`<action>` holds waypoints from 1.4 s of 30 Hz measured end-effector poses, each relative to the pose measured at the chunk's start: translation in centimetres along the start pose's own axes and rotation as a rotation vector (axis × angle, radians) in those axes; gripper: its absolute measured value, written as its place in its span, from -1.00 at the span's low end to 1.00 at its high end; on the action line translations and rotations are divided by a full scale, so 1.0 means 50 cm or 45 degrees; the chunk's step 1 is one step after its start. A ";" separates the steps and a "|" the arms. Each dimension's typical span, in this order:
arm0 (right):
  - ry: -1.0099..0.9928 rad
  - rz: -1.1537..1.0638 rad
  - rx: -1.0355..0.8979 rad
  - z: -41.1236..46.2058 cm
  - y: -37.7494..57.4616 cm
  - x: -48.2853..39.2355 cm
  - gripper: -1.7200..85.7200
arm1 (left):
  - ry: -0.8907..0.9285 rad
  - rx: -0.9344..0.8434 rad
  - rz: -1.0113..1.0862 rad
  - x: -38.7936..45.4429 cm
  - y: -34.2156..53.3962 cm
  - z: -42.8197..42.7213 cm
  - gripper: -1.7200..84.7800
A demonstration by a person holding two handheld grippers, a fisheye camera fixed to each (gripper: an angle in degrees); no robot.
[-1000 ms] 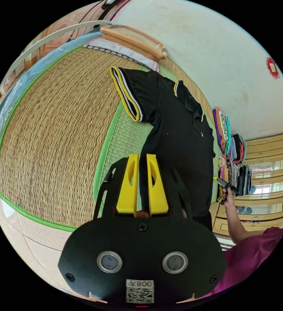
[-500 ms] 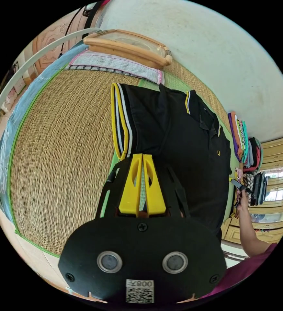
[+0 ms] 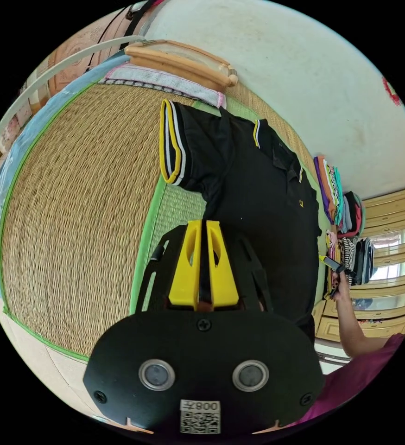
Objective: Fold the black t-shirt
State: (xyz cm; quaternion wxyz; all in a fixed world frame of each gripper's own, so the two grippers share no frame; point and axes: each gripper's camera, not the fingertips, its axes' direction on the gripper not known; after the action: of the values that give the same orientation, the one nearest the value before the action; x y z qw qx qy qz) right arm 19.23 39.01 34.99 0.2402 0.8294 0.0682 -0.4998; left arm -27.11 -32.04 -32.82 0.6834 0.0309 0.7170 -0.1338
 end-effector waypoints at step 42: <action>-0.129 0.062 -0.201 -0.025 0.388 0.046 -0.95 | 0.178 -0.242 -0.021 0.045 0.428 0.057 -0.93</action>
State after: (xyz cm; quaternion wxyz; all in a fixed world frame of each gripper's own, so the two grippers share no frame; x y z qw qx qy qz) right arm 28.20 22.34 39.91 0.3199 0.7830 0.0749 -0.5282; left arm -19.60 -12.42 -38.34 0.6305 -0.0305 0.7725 -0.0684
